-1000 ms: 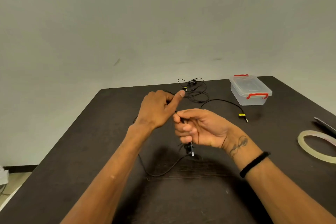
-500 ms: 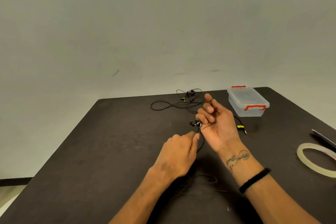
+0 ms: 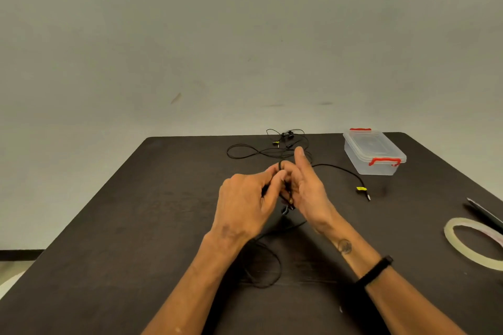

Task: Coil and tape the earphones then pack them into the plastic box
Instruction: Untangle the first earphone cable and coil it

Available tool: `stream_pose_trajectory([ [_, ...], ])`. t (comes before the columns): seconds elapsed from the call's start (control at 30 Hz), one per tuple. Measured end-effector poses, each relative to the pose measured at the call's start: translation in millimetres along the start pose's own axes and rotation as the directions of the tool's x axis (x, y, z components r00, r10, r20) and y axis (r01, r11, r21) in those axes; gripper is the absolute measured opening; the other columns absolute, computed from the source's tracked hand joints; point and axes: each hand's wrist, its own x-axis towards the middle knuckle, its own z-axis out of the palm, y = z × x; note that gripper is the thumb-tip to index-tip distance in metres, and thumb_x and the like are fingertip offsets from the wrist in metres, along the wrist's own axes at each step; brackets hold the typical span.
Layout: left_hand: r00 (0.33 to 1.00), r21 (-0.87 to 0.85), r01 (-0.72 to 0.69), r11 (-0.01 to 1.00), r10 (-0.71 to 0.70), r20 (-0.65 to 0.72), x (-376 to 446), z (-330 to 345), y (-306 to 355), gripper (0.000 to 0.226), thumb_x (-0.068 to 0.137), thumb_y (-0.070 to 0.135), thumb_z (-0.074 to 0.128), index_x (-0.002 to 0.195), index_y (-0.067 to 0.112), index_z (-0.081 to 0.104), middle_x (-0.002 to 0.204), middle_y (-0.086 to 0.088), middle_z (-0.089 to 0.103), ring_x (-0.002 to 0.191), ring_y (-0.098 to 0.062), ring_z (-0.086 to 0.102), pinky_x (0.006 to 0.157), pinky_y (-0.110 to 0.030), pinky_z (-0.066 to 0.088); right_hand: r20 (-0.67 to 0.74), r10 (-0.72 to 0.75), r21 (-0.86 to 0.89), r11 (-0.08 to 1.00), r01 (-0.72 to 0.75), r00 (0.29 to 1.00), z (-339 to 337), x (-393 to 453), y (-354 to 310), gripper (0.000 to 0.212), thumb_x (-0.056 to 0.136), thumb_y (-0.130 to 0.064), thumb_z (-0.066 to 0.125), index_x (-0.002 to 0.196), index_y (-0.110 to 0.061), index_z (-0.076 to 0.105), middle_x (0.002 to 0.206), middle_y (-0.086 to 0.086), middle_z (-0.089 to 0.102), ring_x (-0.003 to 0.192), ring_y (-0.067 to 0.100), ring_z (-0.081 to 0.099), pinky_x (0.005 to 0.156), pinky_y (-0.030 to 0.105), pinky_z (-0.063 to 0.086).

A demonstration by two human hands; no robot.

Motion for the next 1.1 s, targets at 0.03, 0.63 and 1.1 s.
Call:
stream_pose_trajectory([
  [0.03,1.000,0.010,0.005,1.000,-0.005,-0.029,0.3,-1.8,-1.4,0.047,0.107,0.048,0.051,0.064,0.028,0.051,0.044,0.009,0.032,0.043,-0.016,0.035,0.047,-0.030,0.032,0.073,0.009,-0.008,1.000,-0.009,0.997,5.0,-1.7,-0.3,0.090,0.096,-0.076,0.019,0.094,0.002,0.064,0.084,0.017,0.054,0.066,0.019,0.038,0.061,0.031,0.032],
  [0.63,0.962,-0.276,0.250,0.928,-0.270,-0.036,1.7,-5.8,-20.7,0.071,0.109,0.053,0.041,0.050,0.012,0.043,0.041,0.003,0.040,0.040,-0.015,0.037,0.046,-0.029,0.030,0.574,0.149,0.381,0.822,-0.424,0.805,10.6,-8.4,-11.6,0.077,0.100,-0.078,0.020,0.084,-0.009,0.051,0.062,0.007,0.043,0.060,0.023,0.019,0.062,0.036,0.020],
  [1.1,0.918,-0.114,0.325,0.939,-0.284,0.277,-11.4,20.6,-7.1,0.048,0.106,0.030,0.049,0.058,0.024,0.041,0.051,0.005,0.047,0.046,-0.016,0.043,0.054,-0.035,0.036,0.109,-0.021,0.866,0.493,-0.085,0.994,-1.5,-6.1,-20.1,0.087,0.096,-0.078,0.042,0.119,0.004,0.065,0.124,0.029,0.069,0.112,0.040,0.072,0.099,0.049,0.059],
])
